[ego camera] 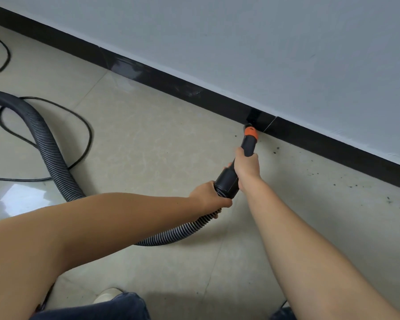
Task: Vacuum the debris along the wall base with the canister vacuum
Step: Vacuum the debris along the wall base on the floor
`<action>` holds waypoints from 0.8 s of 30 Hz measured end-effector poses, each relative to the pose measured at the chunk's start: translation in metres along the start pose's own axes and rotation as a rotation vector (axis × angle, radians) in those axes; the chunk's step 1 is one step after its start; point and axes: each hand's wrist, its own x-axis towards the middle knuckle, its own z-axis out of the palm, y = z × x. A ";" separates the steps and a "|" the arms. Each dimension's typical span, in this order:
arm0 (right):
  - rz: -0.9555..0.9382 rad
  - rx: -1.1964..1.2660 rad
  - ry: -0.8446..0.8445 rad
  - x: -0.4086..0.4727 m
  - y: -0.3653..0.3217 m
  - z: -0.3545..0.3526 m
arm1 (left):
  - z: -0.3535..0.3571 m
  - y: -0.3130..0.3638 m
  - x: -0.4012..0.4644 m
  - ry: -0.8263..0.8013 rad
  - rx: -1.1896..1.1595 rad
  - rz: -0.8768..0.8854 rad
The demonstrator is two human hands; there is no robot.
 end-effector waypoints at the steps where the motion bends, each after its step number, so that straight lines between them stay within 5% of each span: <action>1: 0.005 0.008 0.013 0.002 0.000 -0.006 | 0.004 0.003 0.001 -0.015 0.010 0.007; 24: 0.018 0.043 -0.048 -0.050 0.052 -0.025 | 0.023 -0.046 -0.041 -0.042 0.150 0.000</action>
